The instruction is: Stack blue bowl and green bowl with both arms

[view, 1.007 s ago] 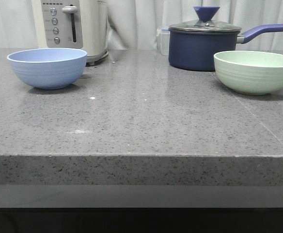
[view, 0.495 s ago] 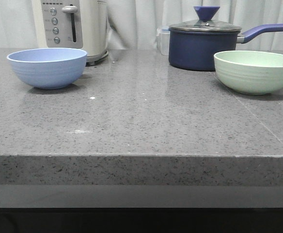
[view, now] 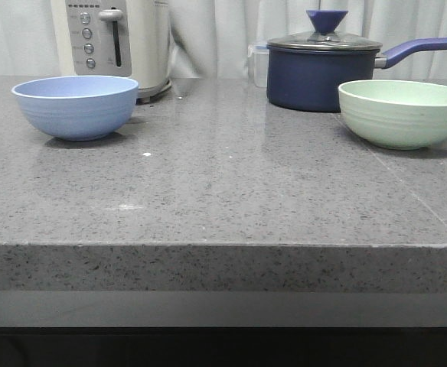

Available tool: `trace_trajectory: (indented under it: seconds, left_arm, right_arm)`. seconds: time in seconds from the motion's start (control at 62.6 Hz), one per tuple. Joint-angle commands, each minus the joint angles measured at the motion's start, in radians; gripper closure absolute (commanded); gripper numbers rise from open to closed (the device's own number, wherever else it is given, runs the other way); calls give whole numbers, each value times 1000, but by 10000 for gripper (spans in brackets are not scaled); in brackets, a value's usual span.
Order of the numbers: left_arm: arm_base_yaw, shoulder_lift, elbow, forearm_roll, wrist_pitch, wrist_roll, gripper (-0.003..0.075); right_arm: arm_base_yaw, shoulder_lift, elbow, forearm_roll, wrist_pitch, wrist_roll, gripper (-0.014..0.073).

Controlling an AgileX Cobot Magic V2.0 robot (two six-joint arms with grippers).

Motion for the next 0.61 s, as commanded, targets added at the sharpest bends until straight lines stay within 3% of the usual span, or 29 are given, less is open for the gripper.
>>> trace_trajectory:
  seconds: [0.0,0.24,0.591]
  left_arm:
    - [2,98,-115,-5,26,-6,740]
    - [2,254,-181,-5,59,8,740]
    - [2,359,-123,-14,64,8,740]
  right_arm:
    - [-4,103,-110,-20,21,-3,648]
    - [-4,285,-181,-20,147,-3,648]
    - [-4,399,-172,-20,169,-3,648]
